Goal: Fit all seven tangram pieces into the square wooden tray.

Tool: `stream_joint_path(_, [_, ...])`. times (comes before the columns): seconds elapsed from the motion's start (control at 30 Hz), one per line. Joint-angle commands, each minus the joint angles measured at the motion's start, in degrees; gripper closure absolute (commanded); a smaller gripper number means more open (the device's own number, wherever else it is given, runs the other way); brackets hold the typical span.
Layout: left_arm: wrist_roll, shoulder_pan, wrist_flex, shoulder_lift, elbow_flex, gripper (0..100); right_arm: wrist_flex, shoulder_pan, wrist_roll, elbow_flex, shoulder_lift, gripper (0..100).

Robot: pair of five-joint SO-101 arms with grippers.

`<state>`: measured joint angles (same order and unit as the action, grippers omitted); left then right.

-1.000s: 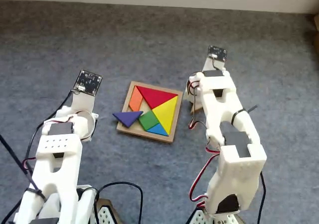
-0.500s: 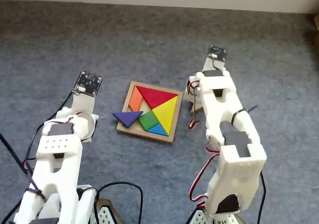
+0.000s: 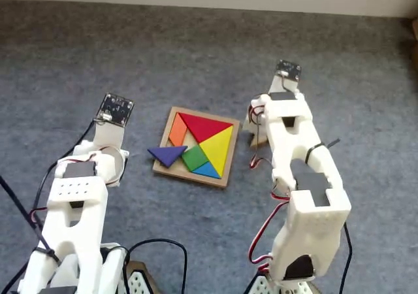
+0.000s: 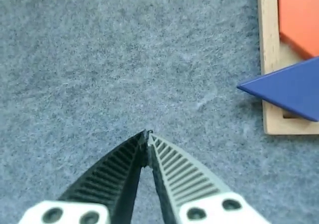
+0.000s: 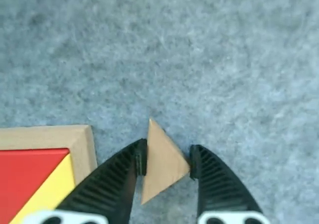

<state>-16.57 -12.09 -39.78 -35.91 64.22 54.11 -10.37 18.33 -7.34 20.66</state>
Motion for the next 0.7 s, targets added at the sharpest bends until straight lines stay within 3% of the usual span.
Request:
stream_joint_path(0.0, [0.62,-0.48,0.97,-1.19,-0.13,98,-0.31,0.57,0.18,1.71,-5.85,93.5])
stream_joint_path(0.23, [0.62,-0.48,0.97,-1.19,-0.04,98,0.22,-0.13,0.26,1.8,-9.89,93.5])
stream_joint_path(0.4, [0.53,-0.48,0.97,-1.19,-0.04,98,6.29,-5.49,0.62,2.24,-15.34,93.5])
stream_joint_path(0.57, [0.53,-0.48,0.97,-1.19,-0.04,98,6.64,-13.67,0.7,2.33,-17.89,93.5])
stream_joint_path(0.67, [0.44,-0.48,0.97,-1.19,-0.04,98,6.81,-14.9,0.7,2.33,-18.07,93.5])
